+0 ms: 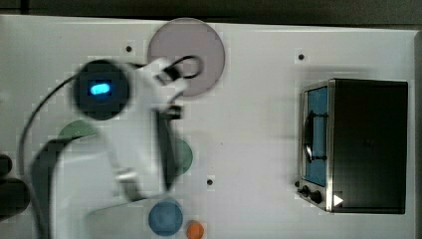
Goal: Pick ketchup from strainer and place it on the table
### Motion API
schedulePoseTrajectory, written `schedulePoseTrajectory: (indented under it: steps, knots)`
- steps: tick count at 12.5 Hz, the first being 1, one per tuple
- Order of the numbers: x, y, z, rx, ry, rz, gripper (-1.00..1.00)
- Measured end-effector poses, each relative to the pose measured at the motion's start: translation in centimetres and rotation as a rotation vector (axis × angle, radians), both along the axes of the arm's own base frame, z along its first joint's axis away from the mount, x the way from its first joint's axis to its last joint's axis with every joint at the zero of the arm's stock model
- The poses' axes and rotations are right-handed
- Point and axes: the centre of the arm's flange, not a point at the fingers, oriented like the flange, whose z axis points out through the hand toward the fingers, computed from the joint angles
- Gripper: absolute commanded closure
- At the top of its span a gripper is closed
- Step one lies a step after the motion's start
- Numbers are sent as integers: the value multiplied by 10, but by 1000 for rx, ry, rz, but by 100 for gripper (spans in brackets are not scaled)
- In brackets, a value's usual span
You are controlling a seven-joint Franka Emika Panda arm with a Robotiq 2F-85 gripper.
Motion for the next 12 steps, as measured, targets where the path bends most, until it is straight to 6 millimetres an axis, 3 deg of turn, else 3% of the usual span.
schedulePoseTrajectory:
  steps: [3, 6, 9, 12]
  knots:
    - [13, -99, -1, -2, -2, -51, -13]
    - [5, -182, -14, -4, 16, -160, -13]
    - [-16, -210, -51, 0, 58, -206, -13]
    - [-29, -199, -100, 3, 61, -182, -13]
